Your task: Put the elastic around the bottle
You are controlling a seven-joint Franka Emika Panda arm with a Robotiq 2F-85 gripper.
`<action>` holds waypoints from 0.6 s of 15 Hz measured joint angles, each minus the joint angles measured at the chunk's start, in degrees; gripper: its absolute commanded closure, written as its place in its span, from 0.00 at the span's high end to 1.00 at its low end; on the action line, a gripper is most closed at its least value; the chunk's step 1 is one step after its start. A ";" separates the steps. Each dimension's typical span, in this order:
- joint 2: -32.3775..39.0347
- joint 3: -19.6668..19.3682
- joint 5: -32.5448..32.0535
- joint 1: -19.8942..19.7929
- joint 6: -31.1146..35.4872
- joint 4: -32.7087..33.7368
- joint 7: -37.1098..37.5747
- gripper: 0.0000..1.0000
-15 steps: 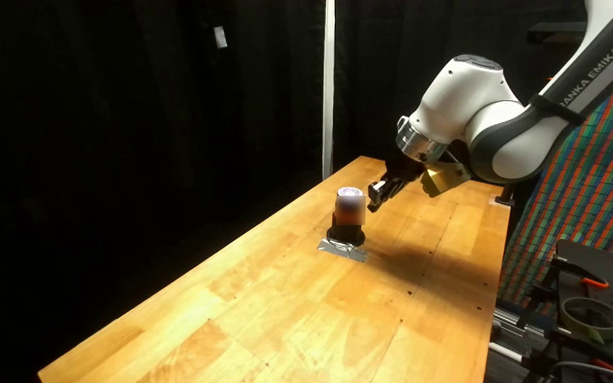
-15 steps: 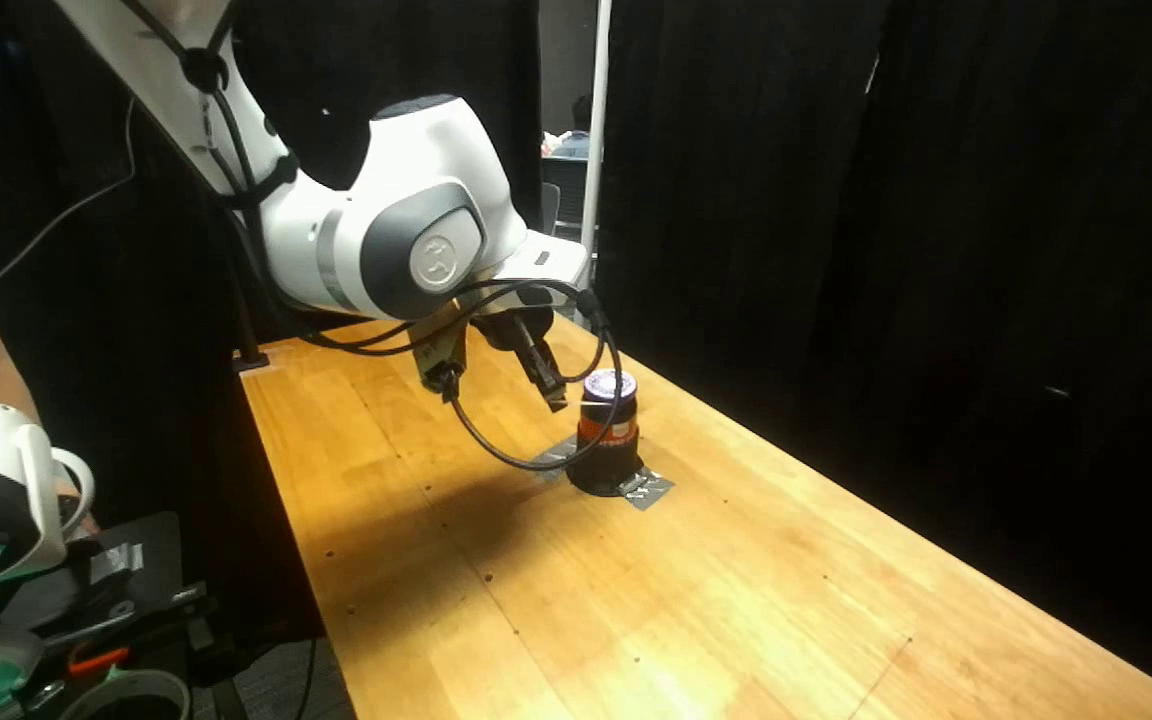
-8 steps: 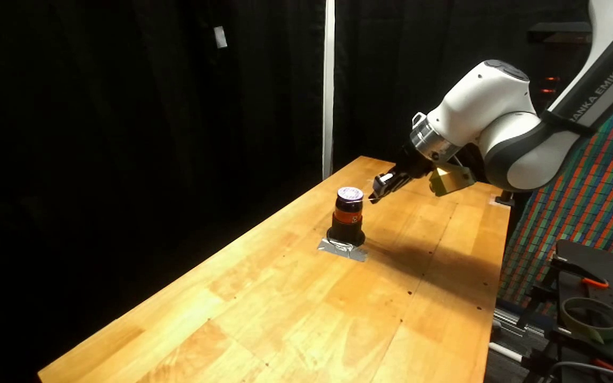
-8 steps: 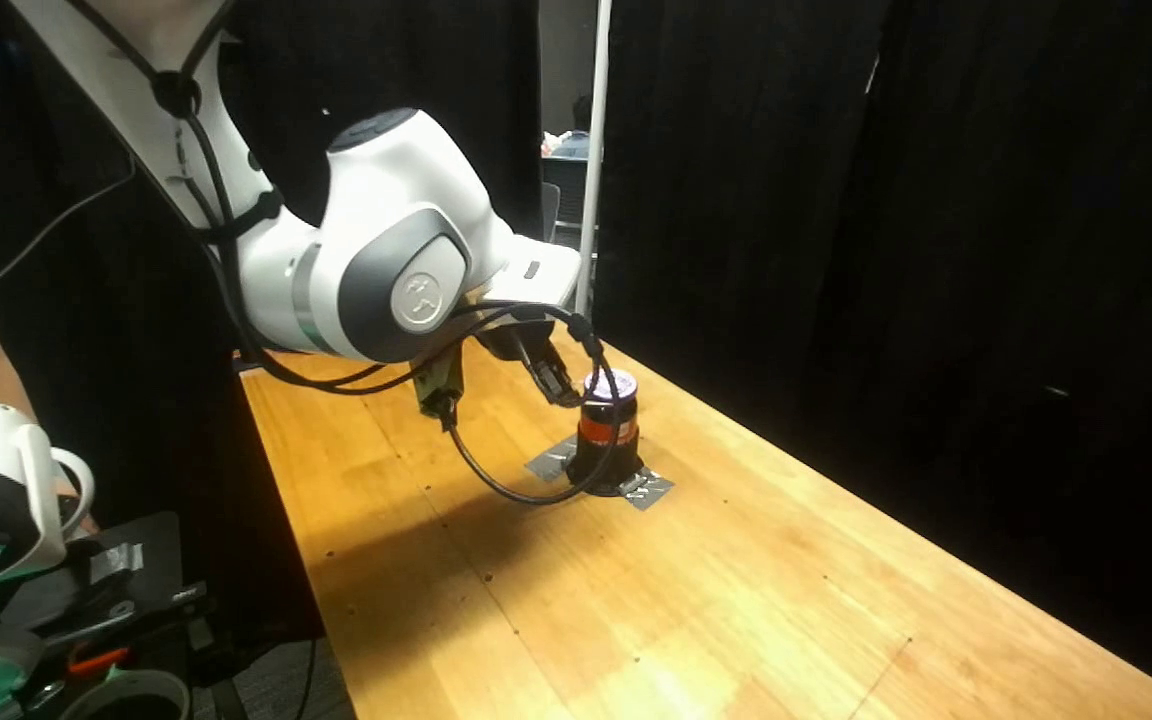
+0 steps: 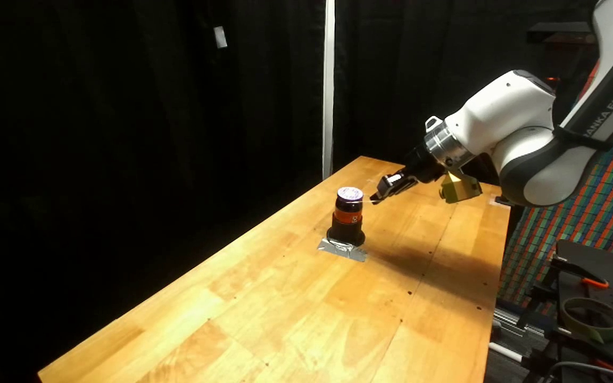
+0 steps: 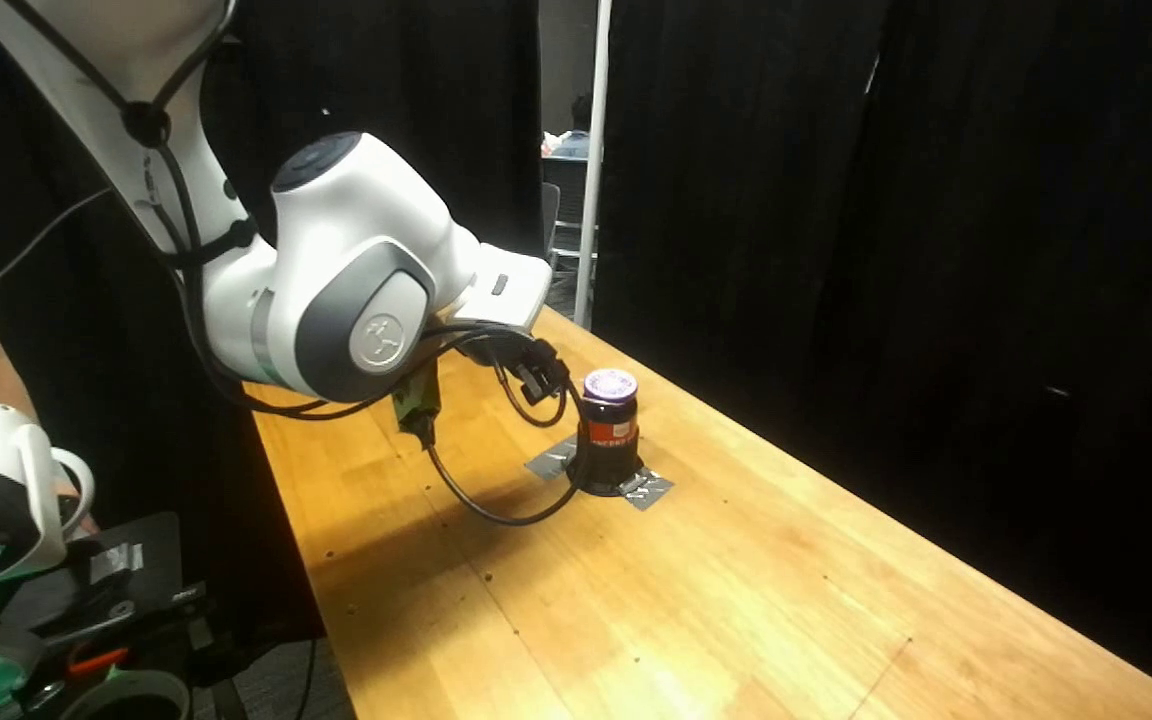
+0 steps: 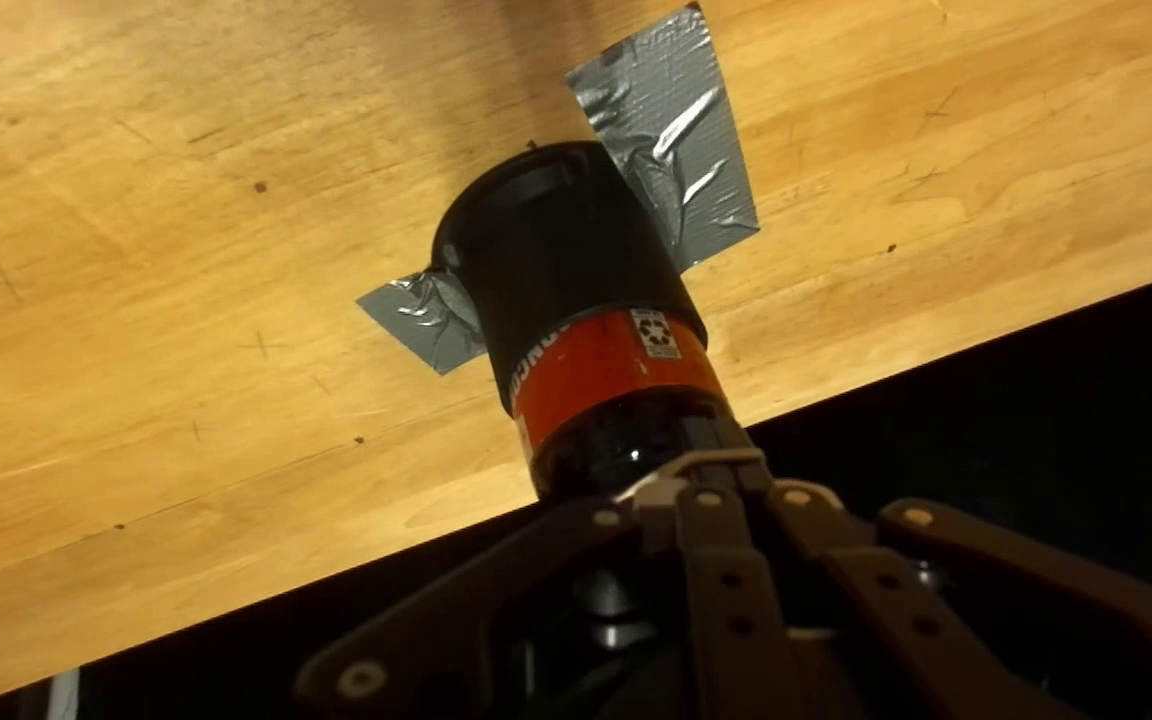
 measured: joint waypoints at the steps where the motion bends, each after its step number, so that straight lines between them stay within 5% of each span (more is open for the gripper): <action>1: 0.19 0.00 0.49 0.07 1.50 -0.46 0.00 0.05; 6: 1.39 -0.11 4.97 0.92 8.49 -2.34 -0.85 0.05; 9: 1.97 9.62 17.17 -5.56 13.65 -3.68 -10.19 0.04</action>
